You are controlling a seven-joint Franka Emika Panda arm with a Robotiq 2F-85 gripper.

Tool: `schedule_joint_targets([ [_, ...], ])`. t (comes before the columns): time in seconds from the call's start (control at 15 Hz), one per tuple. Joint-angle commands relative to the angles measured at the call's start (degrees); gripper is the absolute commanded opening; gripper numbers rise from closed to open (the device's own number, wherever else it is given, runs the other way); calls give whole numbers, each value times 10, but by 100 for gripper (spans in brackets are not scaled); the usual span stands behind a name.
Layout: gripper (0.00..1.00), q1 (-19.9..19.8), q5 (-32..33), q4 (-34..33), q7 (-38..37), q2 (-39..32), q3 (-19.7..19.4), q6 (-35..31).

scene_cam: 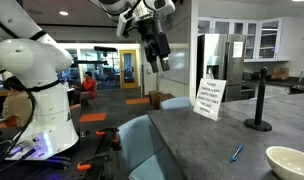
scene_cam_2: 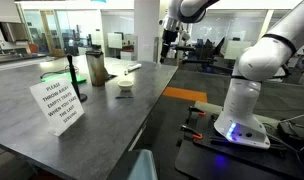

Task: Move the white bowl forward

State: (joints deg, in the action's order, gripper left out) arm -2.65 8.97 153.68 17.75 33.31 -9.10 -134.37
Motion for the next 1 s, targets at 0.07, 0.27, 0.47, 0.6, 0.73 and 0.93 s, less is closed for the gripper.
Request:
schedule_joint_targets([
  [0.07, 100, -2, -2, -1, 1, 0, 2, 1],
  [0.27, 100, -2, -2, -1, 1, 0, 2, 1],
  [0.47, 100, -5, 3, -16, -8, -22, 5, -3],
  [0.6, 100, -10, 7, -48, -18, -63, 7, -10],
  [0.73, 100, -13, 10, -91, -17, -119, 5, -32],
  [0.93, 100, -19, 18, -182, -34, -247, 13, -61],
])
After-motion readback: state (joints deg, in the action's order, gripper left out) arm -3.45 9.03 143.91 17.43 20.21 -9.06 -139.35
